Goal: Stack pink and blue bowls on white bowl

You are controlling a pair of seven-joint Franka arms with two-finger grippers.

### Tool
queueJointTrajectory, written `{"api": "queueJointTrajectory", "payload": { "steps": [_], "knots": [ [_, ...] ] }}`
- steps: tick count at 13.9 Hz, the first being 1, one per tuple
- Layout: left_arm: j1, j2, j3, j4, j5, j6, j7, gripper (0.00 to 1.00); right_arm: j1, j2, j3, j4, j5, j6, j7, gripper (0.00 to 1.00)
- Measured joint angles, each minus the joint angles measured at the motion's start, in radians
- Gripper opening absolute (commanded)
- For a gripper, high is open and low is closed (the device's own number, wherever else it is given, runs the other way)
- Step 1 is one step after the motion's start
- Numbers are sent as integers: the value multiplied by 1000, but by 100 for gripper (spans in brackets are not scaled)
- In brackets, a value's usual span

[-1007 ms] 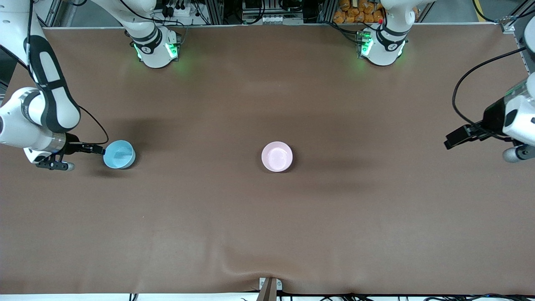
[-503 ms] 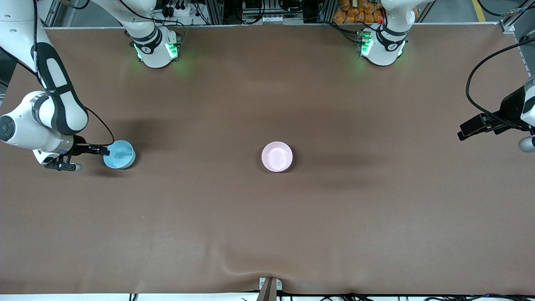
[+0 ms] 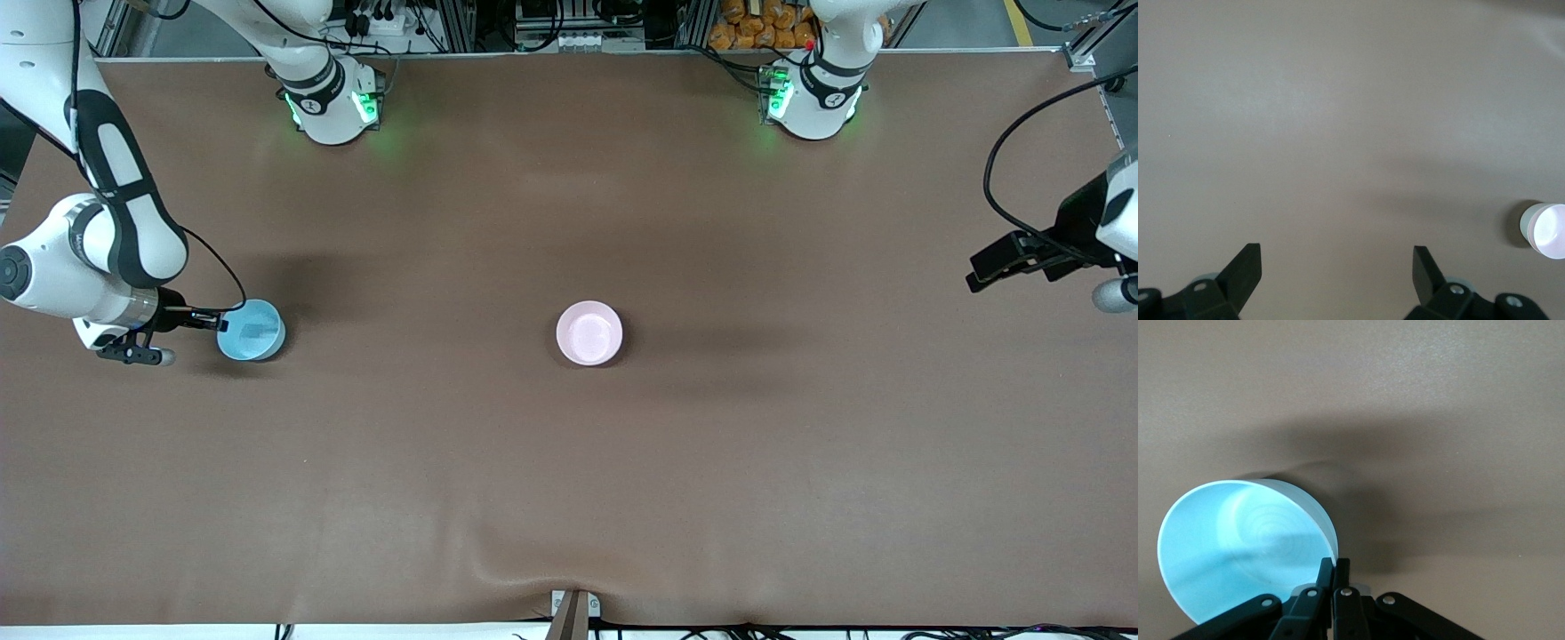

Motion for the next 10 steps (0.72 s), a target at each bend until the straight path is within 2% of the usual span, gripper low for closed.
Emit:
{"api": "queueJointTrajectory", "payload": {
  "steps": [2, 5, 7, 10],
  "knots": [
    [-105, -12, 95, 0, 0, -24, 0, 100, 19, -10, 5, 28, 22, -68, 28, 0],
    [-271, -14, 260, 0, 0, -48, 0, 100, 86, -52, 10, 154, 60, -290, 157, 0],
    [-310, -23, 298, 0, 0, -50, 0, 100, 160, -86, 14, 229, 83, -389, 305, 0],
    [-310, -44, 306, 0, 0, -53, 0, 100, 317, -96, 18, 256, 187, -360, 500, 0]
  ]
}}
